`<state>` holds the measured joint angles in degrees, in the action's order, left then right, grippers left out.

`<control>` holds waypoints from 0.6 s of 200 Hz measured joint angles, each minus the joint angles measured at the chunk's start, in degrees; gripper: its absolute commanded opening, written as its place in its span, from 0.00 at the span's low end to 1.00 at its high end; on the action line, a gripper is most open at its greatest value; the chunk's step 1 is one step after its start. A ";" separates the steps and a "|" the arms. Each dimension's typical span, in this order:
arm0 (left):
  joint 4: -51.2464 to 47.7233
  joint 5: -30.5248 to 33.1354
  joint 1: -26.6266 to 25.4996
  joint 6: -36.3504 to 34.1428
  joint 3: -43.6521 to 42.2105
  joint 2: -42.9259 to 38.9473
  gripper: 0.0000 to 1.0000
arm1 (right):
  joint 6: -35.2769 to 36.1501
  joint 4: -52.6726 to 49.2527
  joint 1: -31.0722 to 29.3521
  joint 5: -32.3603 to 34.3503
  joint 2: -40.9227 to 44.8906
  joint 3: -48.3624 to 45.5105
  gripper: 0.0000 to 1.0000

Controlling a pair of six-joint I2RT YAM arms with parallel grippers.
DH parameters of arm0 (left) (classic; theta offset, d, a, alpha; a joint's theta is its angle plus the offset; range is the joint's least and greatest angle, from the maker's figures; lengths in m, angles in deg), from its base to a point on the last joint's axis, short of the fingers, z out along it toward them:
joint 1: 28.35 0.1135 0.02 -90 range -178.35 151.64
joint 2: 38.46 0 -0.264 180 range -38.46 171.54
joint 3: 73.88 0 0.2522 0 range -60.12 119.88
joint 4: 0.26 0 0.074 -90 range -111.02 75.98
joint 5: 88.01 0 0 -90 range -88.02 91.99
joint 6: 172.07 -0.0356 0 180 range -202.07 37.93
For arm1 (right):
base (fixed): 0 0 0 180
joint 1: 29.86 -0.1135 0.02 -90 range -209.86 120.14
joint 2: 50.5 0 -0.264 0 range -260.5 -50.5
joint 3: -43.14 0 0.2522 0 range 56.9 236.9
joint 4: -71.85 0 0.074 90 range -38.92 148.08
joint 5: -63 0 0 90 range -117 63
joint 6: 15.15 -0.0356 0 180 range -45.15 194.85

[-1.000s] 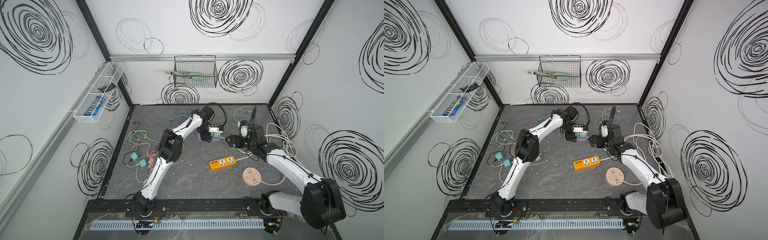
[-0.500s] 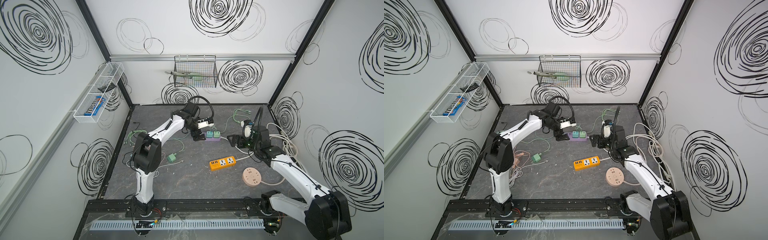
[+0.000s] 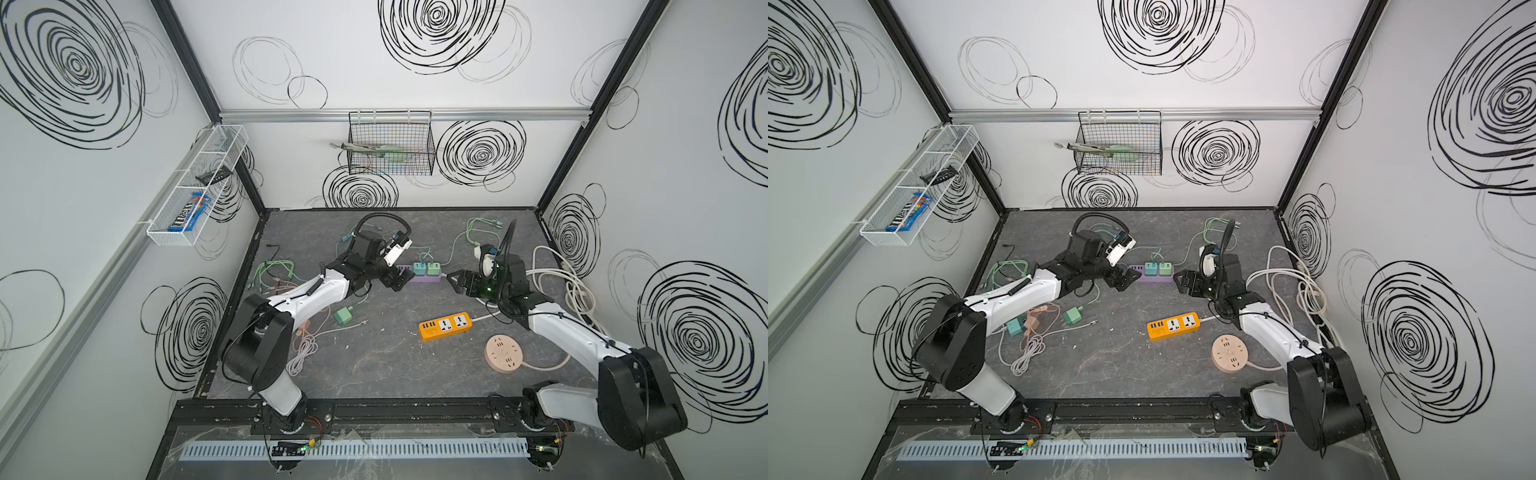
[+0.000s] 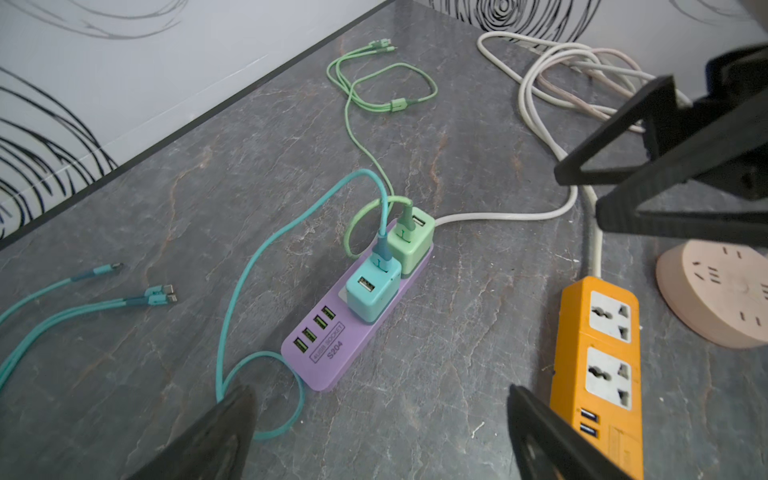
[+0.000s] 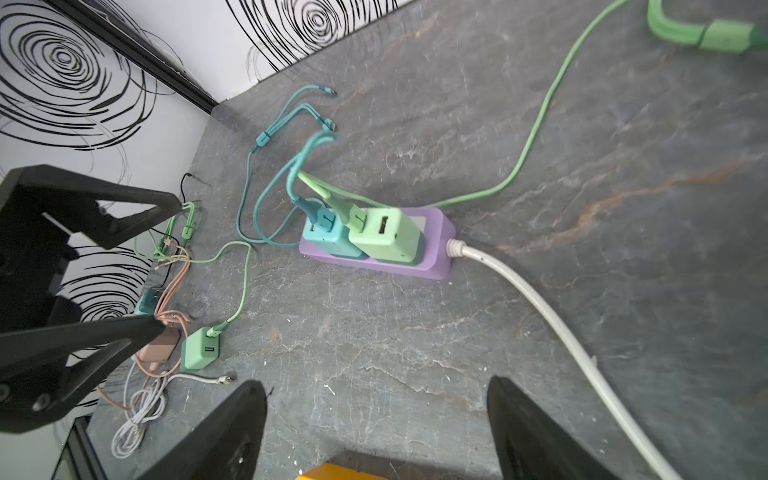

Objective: Insert the plug

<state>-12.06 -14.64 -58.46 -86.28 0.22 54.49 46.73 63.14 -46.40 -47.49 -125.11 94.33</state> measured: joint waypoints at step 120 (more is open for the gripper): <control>12.20 1.51 -5.07 26.27 -13.20 5.42 0.30 | -3.34 6.25 0.00 -9.35 -15.56 1.22 0.12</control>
<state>0.13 -13.13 -63.53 -60.00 -12.98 59.91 43.39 69.40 -46.40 -56.85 -140.67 95.55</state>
